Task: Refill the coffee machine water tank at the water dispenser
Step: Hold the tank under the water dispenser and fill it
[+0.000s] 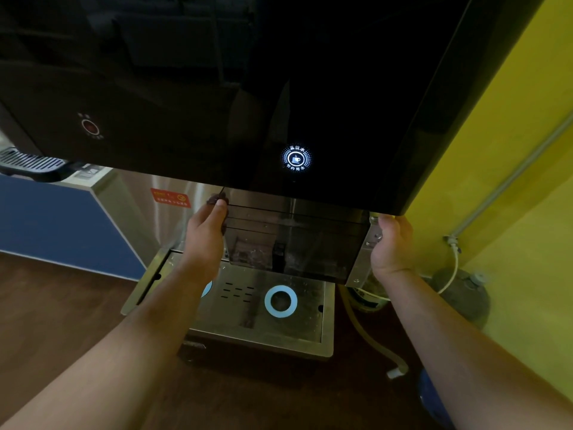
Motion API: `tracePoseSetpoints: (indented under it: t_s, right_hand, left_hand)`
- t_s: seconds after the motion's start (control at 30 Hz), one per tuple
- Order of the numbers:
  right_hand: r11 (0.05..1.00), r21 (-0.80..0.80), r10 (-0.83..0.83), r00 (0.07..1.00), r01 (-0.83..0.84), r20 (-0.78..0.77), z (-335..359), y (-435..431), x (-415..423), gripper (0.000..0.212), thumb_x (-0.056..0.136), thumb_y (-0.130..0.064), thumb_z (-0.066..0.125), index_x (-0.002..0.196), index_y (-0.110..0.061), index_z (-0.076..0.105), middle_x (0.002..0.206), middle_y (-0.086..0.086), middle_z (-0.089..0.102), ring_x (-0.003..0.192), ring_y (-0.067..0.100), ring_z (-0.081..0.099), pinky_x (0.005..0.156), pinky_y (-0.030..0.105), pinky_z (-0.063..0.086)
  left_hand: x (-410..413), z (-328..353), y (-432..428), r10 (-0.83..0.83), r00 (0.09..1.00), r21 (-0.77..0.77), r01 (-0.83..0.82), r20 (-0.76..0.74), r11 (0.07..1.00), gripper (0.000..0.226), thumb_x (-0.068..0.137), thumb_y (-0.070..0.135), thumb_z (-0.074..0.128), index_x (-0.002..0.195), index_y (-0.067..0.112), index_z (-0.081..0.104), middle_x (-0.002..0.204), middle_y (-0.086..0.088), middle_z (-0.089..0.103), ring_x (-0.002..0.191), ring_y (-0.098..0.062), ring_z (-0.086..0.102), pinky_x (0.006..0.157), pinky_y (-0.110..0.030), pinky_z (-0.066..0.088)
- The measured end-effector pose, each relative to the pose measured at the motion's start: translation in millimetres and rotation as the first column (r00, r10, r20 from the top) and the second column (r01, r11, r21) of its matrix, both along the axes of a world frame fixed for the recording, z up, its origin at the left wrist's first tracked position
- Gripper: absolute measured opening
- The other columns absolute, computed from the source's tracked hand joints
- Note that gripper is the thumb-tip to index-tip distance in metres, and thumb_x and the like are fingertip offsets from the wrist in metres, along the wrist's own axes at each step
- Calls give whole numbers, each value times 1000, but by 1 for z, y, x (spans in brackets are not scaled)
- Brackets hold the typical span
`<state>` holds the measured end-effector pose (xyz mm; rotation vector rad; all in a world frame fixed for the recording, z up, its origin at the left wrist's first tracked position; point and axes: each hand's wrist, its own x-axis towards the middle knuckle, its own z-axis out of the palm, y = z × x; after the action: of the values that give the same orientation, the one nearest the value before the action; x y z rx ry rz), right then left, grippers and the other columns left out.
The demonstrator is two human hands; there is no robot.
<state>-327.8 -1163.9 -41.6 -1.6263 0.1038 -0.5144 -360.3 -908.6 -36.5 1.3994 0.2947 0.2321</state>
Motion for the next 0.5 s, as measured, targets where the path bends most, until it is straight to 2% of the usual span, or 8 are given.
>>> tracePoseSetpoints:
  t_s: [0.07, 0.1, 0.2, 0.27, 0.37, 0.43, 0.5]
  right_hand:
    - [1000, 10, 4, 1000, -4, 6, 0, 0, 0, 54, 80, -30, 46, 94, 22, 48, 74, 33, 39, 74, 22, 37, 45, 8, 30]
    - [1000, 18, 8, 1000, -8, 7, 0, 0, 0, 52, 78, -33, 48, 89, 18, 51, 72, 27, 39, 73, 22, 37, 46, 9, 30]
    - [1000, 13, 7, 1000, -7, -24, 2, 0, 2, 35, 67, -50, 50, 69, -15, 52, 65, 7, 42, 64, 18, 39, 47, 12, 32]
    - [1000, 1, 7, 1000, -7, -31, 4, 1, 1, 31, 66, -52, 49, 66, -21, 50, 65, 7, 42, 61, 17, 38, 47, 14, 32]
    - [1000, 2, 12, 999, -12, -33, 7, 1, -1, 32, 70, -45, 52, 69, -13, 53, 66, 15, 41, 60, 24, 36, 45, 11, 30]
    - [1000, -20, 12, 1000, -12, 9, 6, 0, -1, 44, 77, -32, 49, 82, 12, 53, 72, 33, 40, 62, 36, 32, 43, 9, 29]
    - [1000, -22, 17, 1000, -17, 24, 4, -2, -2, 53, 78, -27, 46, 93, 23, 48, 77, 41, 42, 65, 41, 32, 43, 8, 29]
  left_hand:
    - [0, 1, -1, 4, 1000, 6, -4, -1, 1000, 29, 107, 18, 37, 91, 28, 58, 89, 6, 65, 67, 11, 68, 59, -6, 49]
    - [-1, 1, -1, 9, 1000, 10, -9, 0, 1000, 28, 107, 17, 37, 91, 28, 58, 90, 6, 65, 67, 10, 69, 59, -6, 49]
    - [-1, 3, 0, 18, 1000, 33, -18, 3, 999, 29, 107, 17, 38, 91, 28, 58, 80, 9, 71, 67, 11, 68, 61, -8, 50]
    - [-2, 3, 0, 17, 1000, 44, -17, 0, 999, 29, 107, 16, 37, 90, 28, 57, 69, 17, 74, 67, 11, 68, 62, -8, 49]
    - [-3, 4, 0, 18, 1000, 24, -17, -13, 1000, 28, 107, 18, 38, 89, 27, 58, 76, 10, 72, 67, 10, 68, 64, -10, 48]
    - [-4, 5, -2, 15, 1000, 14, -15, -19, 1000, 28, 107, 18, 38, 89, 26, 58, 86, 7, 66, 66, 10, 68, 68, -14, 48]
    - [-4, 4, -2, 10, 1000, 20, -9, -29, 1000, 28, 107, 18, 38, 89, 26, 57, 88, 5, 65, 66, 10, 68, 72, -18, 47]
